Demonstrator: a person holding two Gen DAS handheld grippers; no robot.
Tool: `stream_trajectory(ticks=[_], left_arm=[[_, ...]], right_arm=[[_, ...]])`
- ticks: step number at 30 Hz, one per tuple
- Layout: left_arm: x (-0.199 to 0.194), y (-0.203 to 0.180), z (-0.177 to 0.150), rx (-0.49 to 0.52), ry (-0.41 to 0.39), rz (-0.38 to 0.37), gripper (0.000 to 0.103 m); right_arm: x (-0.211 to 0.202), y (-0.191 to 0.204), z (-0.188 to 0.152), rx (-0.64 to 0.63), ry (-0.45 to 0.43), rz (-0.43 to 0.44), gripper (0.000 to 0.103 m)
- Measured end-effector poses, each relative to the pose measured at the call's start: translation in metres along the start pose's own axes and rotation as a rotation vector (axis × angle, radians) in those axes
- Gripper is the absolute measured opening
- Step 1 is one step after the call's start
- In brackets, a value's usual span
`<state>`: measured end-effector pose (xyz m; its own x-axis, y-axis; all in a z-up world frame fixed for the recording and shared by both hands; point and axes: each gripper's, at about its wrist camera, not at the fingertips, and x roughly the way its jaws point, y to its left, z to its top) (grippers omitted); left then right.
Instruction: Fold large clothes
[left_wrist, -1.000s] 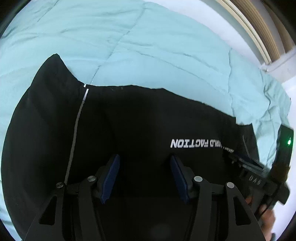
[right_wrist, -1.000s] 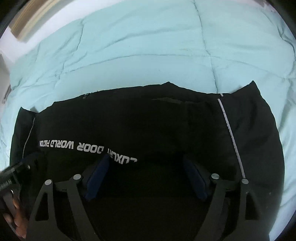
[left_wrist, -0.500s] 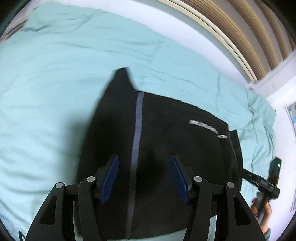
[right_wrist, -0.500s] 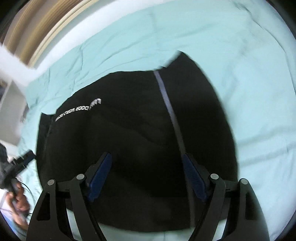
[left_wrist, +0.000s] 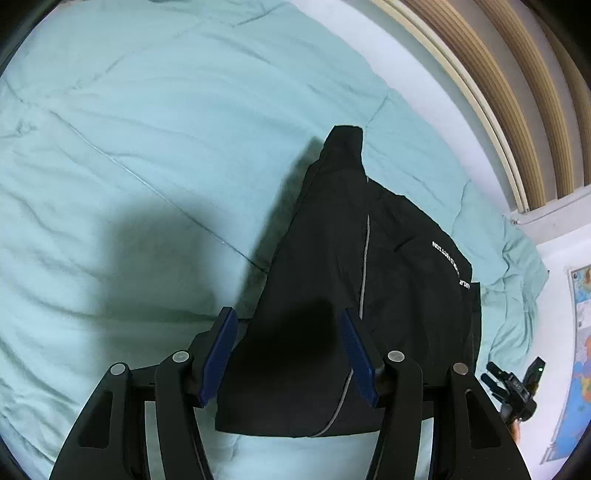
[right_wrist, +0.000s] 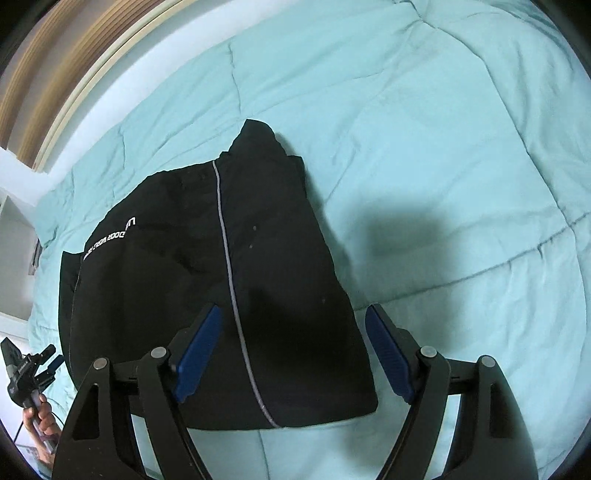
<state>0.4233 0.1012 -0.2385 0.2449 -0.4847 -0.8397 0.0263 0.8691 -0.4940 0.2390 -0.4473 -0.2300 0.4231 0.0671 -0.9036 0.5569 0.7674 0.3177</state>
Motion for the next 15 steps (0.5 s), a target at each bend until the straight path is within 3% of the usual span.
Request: stream_trajectory(ticks=[11, 15], left_arm=[[0.043, 0.007, 0.018, -0.019, 0.068, -0.039, 0.065], [0.066, 0.017, 0.021, -0.065, 0.103, -0.078, 0.075]], right_arm=[[0.06, -0.006, 0.024, -0.018, 0.083, 0.055, 0.083], [0.086, -0.016, 0.03, 0.018, 0.115, 0.115, 0.094]])
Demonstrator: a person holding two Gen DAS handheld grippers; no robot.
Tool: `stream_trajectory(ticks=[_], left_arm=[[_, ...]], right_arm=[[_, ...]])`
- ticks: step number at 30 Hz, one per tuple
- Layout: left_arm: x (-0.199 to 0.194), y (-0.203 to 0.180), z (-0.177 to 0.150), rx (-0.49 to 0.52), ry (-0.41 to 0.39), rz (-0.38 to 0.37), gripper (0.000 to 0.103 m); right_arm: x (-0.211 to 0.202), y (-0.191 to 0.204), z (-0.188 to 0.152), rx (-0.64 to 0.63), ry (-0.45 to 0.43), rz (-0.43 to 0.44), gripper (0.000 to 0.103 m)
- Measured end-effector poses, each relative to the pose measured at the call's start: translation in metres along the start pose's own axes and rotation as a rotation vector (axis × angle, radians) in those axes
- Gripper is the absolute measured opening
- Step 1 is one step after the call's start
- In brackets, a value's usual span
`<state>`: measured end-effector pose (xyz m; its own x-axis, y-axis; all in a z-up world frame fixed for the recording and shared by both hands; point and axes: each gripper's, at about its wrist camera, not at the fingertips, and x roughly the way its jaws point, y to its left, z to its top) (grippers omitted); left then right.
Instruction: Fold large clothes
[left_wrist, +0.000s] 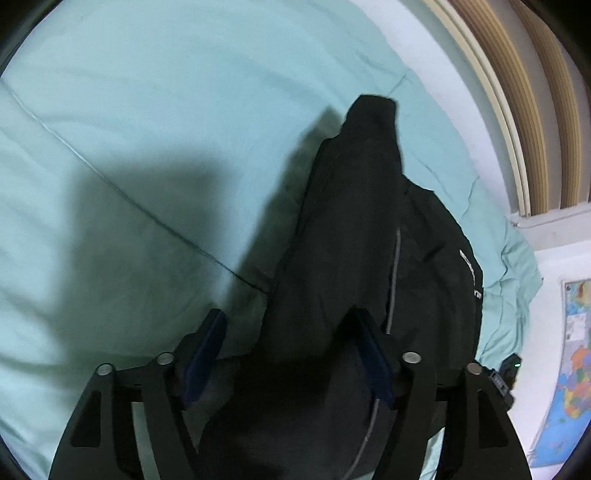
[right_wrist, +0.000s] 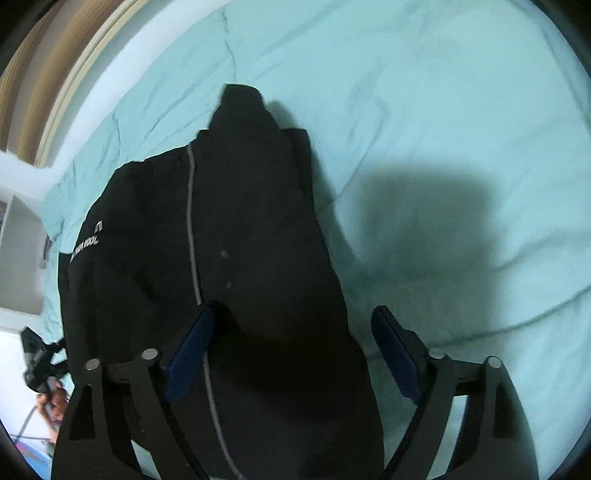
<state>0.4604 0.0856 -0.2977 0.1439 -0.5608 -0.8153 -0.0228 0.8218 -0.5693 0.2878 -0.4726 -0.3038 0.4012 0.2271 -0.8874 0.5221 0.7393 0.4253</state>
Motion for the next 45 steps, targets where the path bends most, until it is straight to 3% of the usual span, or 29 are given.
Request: stream_trajectory(ticks=[7, 11, 13, 14, 15, 18, 22, 24, 26, 27, 28, 30, 32, 33, 40, 45], left_arm=[[0.025, -0.003, 0.006, 0.024, 0.027, -0.039, 0.085], [0.033, -0.003, 0.012, 0.012, 0.031, -0.07, 0.087], [0.028, -0.008, 0.008, 0.041, 0.016, -0.099, 0.078], [0.026, -0.011, 0.005, 0.058, 0.019, -0.14, 0.05], [0.021, -0.016, 0.002, 0.072, 0.015, -0.161, 0.049], [0.016, -0.022, -0.001, 0.117, 0.013, -0.166, 0.047], [0.032, -0.011, 0.01, 0.052, 0.061, -0.226, 0.052], [0.045, -0.001, 0.016, -0.005, 0.09, -0.266, 0.065], [0.049, 0.004, 0.018, -0.039, 0.087, -0.295, 0.065], [0.047, 0.002, 0.017, -0.031, 0.073, -0.291, 0.059], [0.041, -0.004, 0.013, -0.002, 0.046, -0.277, 0.054], [0.026, -0.015, 0.005, 0.046, 0.004, -0.277, 0.031], [0.008, -0.024, -0.002, 0.074, -0.029, -0.314, 0.026], [-0.001, -0.028, -0.006, 0.084, -0.042, -0.336, 0.025], [-0.09, -0.085, -0.051, 0.241, -0.131, -0.398, 0.024], [-0.155, -0.087, -0.097, 0.297, -0.172, -0.42, 0.024]], right_arm=[[0.042, -0.029, 0.015, 0.111, 0.076, 0.192, 0.103], [0.05, -0.031, 0.019, 0.111, 0.087, 0.233, 0.103], [0.047, -0.023, 0.017, 0.087, 0.098, 0.263, 0.094], [0.044, -0.02, 0.014, 0.07, 0.102, 0.296, 0.075], [0.04, -0.015, 0.011, 0.046, 0.104, 0.341, 0.074], [0.035, -0.006, 0.007, -0.036, 0.095, 0.315, 0.074], [0.057, -0.02, 0.016, 0.07, 0.142, 0.393, 0.082], [0.071, -0.023, 0.019, 0.108, 0.153, 0.415, 0.091], [0.075, -0.02, 0.022, 0.106, 0.139, 0.409, 0.09], [0.073, -0.017, 0.023, 0.099, 0.13, 0.408, 0.084], [0.069, -0.013, 0.022, 0.081, 0.118, 0.399, 0.081], [0.057, -0.003, 0.018, 0.032, 0.089, 0.381, 0.054], [0.033, 0.004, 0.012, -0.001, 0.045, 0.388, 0.037], [0.021, 0.008, 0.008, -0.012, 0.023, 0.392, 0.034], [-0.076, 0.075, -0.041, -0.196, -0.112, 0.356, 0.031], [-0.139, 0.083, -0.084, -0.221, -0.135, 0.355, 0.031]])
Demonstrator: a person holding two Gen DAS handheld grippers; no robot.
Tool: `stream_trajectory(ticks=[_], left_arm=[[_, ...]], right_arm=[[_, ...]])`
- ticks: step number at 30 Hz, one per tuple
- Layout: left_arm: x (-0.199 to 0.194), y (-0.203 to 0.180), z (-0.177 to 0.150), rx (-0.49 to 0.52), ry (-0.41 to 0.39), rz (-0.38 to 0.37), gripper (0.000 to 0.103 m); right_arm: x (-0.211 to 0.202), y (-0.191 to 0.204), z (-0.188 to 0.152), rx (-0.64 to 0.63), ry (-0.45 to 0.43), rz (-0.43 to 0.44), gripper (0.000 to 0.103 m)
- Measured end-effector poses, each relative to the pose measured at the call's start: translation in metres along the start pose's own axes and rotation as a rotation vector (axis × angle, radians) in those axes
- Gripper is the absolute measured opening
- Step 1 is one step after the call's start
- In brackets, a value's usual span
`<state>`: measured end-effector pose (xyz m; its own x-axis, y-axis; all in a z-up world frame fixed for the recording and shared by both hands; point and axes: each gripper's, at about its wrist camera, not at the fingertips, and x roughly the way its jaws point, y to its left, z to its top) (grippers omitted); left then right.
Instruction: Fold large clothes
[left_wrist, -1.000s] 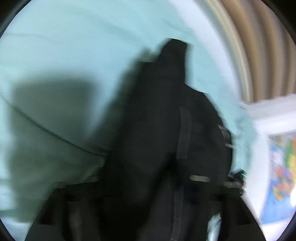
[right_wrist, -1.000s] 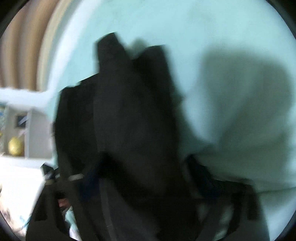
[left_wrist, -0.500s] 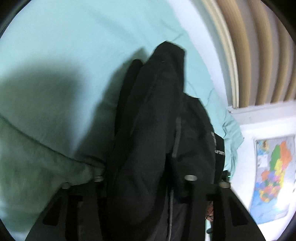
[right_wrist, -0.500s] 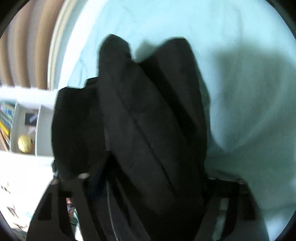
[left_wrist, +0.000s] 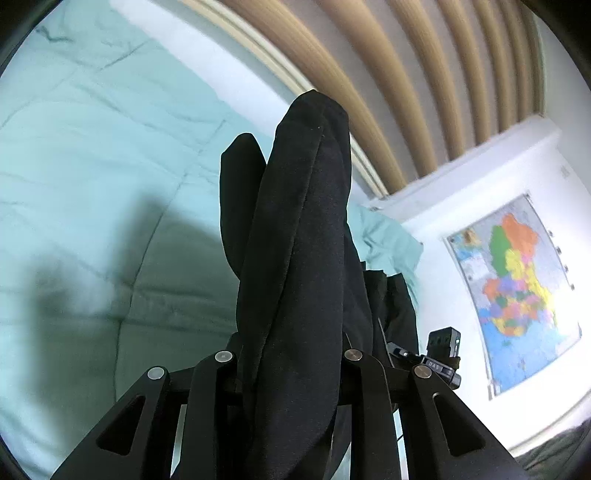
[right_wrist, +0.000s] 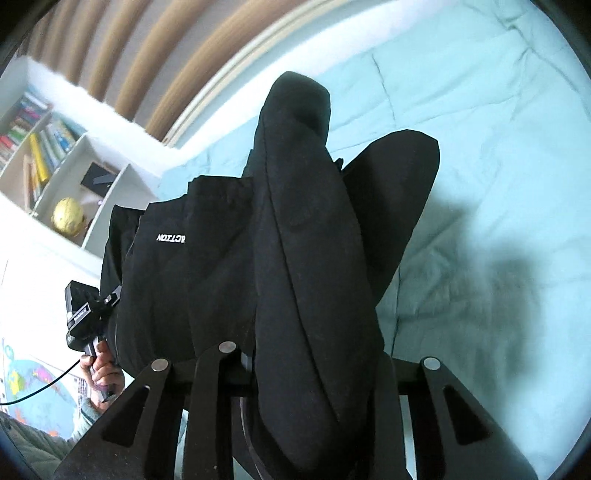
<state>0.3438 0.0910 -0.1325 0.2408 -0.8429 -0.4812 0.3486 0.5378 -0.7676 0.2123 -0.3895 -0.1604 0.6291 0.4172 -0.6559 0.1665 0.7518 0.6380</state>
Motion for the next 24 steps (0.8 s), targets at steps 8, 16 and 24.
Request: stream_trajectory(ticks=[8, 16, 24], left_arm=[[-0.051, 0.013, -0.072, -0.05, 0.055, 0.029, 0.024], [-0.027, 0.139, -0.134, -0.371, 0.147, 0.249, 0.048], [-0.072, 0.149, -0.131, -0.422, 0.087, 0.27, 0.06]], right_arm=[[-0.053, 0.019, -0.089, 0.006, 0.06, -0.049, 0.031], [0.002, -0.064, -0.153, 0.25, 0.151, -0.201, 0.044], [-0.045, -0.109, -0.169, 0.467, 0.094, -0.208, 0.062]])
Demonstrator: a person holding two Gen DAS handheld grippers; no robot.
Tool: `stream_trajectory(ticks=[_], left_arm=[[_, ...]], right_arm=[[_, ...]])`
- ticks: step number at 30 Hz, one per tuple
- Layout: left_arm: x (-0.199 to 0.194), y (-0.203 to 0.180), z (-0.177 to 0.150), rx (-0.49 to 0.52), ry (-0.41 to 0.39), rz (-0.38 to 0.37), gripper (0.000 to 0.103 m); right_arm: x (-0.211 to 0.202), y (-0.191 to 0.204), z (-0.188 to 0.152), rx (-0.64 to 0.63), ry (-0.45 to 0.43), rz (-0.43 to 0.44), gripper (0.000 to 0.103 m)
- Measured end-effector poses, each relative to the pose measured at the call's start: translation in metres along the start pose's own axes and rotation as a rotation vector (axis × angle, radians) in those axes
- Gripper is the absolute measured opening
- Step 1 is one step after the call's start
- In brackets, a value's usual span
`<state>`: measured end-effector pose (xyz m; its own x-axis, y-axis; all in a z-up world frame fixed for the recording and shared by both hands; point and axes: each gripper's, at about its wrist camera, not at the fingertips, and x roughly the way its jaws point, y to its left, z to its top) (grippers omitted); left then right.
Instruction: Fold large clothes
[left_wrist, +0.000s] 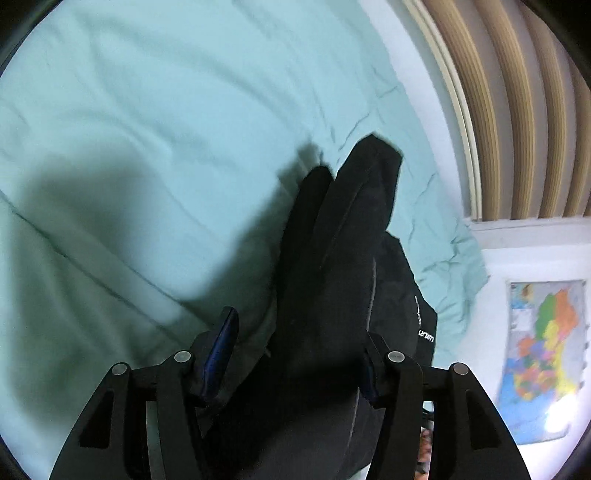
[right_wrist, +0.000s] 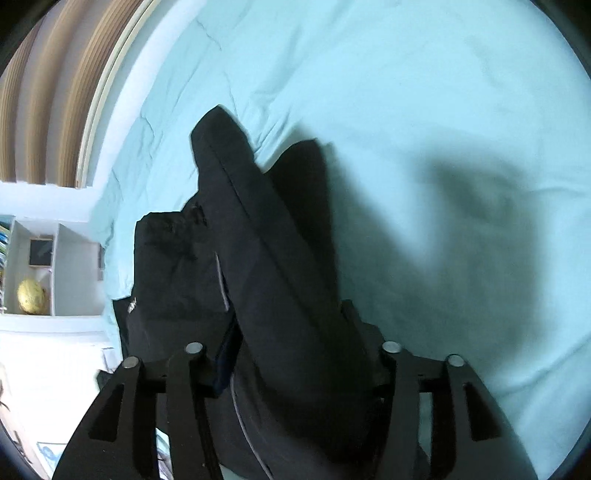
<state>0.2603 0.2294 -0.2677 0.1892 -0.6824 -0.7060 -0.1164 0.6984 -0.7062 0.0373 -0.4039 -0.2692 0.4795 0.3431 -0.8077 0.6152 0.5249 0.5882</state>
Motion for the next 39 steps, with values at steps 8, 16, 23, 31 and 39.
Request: stream_trajectory(ticks=[8, 16, 23, 31, 39], left_arm=[[-0.058, -0.074, -0.002, 0.243, -0.136, 0.036, 0.059], [0.043, -0.122, -0.033, 0.402, 0.016, 0.169, 0.059], [0.072, -0.091, -0.014, 0.315, 0.038, 0.195, 0.058], [0.043, -0.124, -0.032, 0.41, 0.034, 0.225, 0.058], [-0.01, -0.162, -0.068, 0.5, -0.053, 0.224, 0.058]], right_arm=[[-0.067, 0.088, -0.024, -0.275, -0.166, -0.233, 0.062], [0.047, 0.209, -0.064, -0.622, -0.112, -0.293, 0.053], [0.124, 0.184, -0.049, -0.519, 0.012, -0.348, 0.062], [0.076, 0.192, -0.055, -0.467, 0.023, -0.318, 0.063], [-0.005, 0.187, -0.094, -0.447, -0.037, -0.29, 0.067]])
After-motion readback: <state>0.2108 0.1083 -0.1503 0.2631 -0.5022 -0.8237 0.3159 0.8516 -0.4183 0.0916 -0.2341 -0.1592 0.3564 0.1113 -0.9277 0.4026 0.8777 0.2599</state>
